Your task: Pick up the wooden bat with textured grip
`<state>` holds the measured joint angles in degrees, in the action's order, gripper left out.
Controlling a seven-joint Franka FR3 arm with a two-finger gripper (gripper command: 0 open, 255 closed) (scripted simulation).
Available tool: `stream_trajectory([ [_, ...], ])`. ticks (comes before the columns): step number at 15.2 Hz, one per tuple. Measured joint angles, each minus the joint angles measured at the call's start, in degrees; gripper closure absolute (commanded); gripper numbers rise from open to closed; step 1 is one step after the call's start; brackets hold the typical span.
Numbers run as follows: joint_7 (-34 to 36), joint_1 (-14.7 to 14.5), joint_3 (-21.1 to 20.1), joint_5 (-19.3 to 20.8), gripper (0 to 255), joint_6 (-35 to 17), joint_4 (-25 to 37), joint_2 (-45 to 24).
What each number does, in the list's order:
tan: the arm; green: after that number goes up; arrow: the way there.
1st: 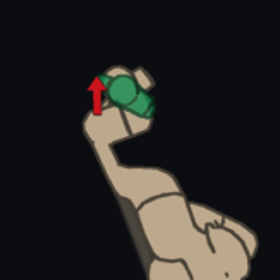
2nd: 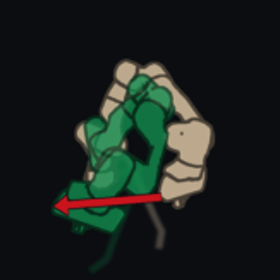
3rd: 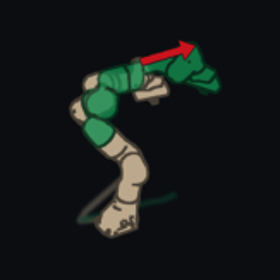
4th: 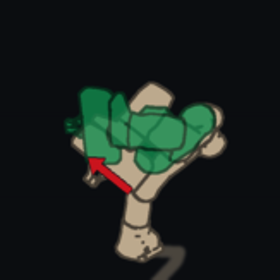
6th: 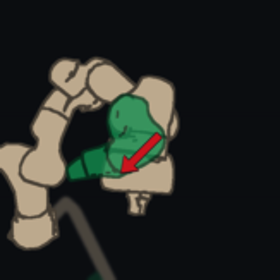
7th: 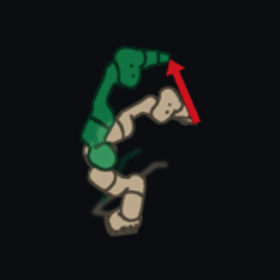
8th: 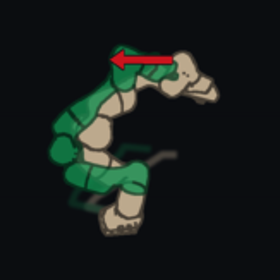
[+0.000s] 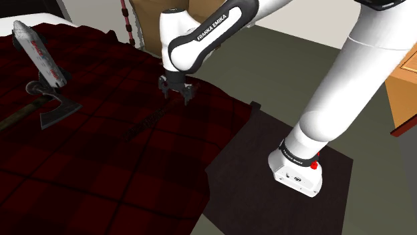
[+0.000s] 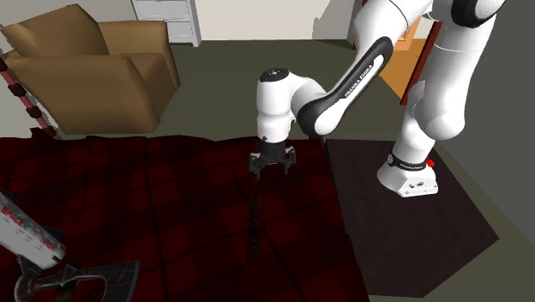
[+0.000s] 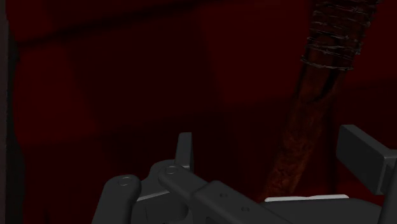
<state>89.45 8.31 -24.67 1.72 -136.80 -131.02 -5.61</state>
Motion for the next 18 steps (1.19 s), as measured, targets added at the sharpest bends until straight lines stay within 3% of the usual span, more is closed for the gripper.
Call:
stream_trajectory([
  [5, 12.12, -1.9, 2.9, 5.32, 0, -4.21, 7.48, -10.95],
  [13, 15.36, -3.36, 5.0, 8.43, 0, -9.22, 8.18, -16.74],
  [14, 15.36, -3.35, 5.04, 8.48, 255, -9.37, 8.12, -16.81],
  [18, 15.35, -3.37, 4.97, 8.49, 255, -8.75, 8.06, -16.56],
])
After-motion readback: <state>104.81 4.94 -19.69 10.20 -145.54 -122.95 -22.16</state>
